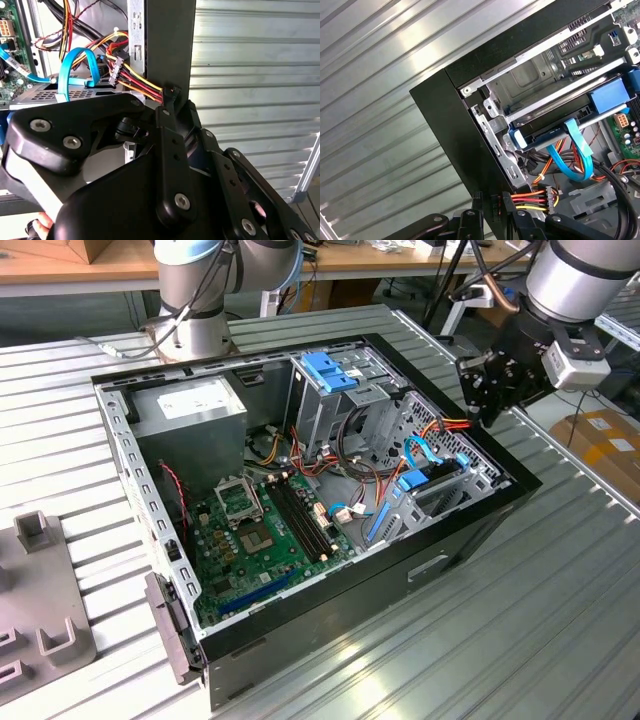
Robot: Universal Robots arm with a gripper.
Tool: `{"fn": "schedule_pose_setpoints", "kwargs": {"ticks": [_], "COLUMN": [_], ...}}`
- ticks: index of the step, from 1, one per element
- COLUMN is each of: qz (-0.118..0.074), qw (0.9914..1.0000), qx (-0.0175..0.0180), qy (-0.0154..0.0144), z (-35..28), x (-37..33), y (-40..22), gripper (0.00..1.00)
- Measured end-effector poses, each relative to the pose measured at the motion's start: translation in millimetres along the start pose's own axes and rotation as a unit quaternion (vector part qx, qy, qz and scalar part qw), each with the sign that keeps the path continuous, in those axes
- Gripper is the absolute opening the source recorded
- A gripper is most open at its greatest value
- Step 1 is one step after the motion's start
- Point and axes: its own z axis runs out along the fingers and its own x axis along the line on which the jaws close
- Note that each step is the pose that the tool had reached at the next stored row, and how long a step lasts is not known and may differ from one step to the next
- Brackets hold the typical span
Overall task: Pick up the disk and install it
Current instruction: 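Insert the second disk wire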
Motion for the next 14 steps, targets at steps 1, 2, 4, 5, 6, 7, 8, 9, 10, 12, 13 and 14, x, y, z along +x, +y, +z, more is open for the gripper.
{"fn": "schedule_pose_setpoints", "kwargs": {"ticks": [1,2,4,5,6,7,8,9,10,12,13,14], "qz": [-0.006,-0.015,-0.020,-0.023,-0.024,-0.025,-0.026,-0.027,-0.028,-0.029,-0.029,-0.029], "qw": [0.99998,0.99989,0.99980,0.99972,0.99970,0.99969,0.99966,0.99964,0.99959,0.99956,0.99956,0.99956], "qx": [0.0008,0.0019,0.0026,0.0029,0.0030,0.0031,0.0032,0.0033,0.0034,0.0036,0.0035,0.0036], "qy": [-0.0007,-0.0018,-0.0027,-0.0031,-0.0033,-0.0034,-0.0036,-0.0037,-0.0039,-0.0041,-0.0041,-0.0041], "z": [0.0,0.1,0.2,0.1,0.1,0.2,0.2,0.2,0.3,0.3,0.3,0.3], "x": [0.0,-0.1,0.0,0.0,0.0,0.0,0.2,0.2,0.6,0.7,0.7,0.7], "y": [0.0,0.1,0.0,0.0,0.0,0.0,-0.1,-0.1,-0.3,-0.3,-0.3,-0.3], "gripper": [0.28,0.28,0.28,0.28,0.28,0.28,0.28,0.28,0.28,0.28,0.28,0.28]}}
